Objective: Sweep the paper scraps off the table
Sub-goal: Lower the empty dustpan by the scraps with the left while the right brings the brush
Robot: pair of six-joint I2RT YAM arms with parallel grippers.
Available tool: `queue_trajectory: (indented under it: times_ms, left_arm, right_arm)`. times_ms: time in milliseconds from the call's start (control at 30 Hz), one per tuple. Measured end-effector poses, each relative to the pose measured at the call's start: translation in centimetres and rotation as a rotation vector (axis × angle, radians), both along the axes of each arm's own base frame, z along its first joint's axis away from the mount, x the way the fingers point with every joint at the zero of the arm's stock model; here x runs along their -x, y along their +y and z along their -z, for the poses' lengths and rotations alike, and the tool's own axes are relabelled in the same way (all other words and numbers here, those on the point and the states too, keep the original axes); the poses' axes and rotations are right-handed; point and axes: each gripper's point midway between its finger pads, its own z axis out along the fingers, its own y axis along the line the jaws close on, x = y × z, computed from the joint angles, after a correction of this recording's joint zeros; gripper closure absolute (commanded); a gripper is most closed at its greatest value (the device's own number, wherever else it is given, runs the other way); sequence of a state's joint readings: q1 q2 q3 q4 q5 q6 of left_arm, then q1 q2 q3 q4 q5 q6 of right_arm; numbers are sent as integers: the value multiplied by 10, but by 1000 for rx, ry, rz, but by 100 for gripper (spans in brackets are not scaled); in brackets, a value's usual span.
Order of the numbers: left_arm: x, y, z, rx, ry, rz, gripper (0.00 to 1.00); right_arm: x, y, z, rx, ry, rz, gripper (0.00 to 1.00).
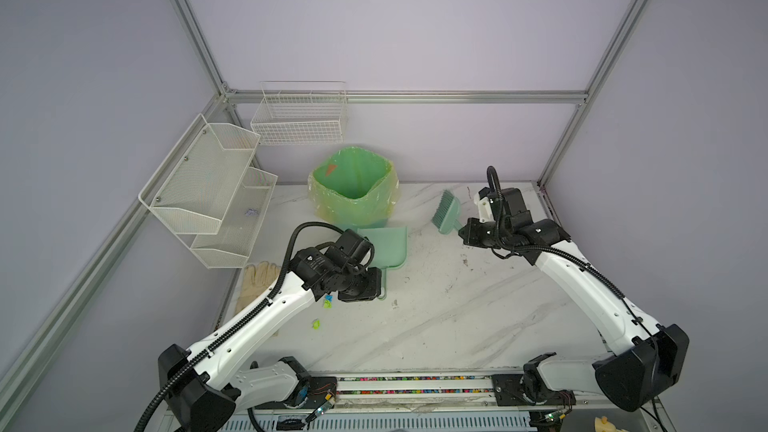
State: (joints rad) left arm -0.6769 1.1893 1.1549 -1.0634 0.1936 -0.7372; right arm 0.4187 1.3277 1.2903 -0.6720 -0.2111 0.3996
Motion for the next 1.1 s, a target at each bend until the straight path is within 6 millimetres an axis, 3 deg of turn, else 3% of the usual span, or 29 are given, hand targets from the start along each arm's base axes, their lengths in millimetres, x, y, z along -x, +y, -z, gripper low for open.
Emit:
queue_trajectory:
  times_ms: [400,700,1100]
  left_arm:
    - [6,41,40,-149,13,-117,100]
    - [4,75,66,-198,100,-250,100]
    - [-7,124,68,-207,125,-404,100]
  right_arm:
    - [22,35,-2,-133,77,-101,100]
    - [59,75,23,-164,176,-170,100]
    - [79,106,27,-227,202,-192,100]
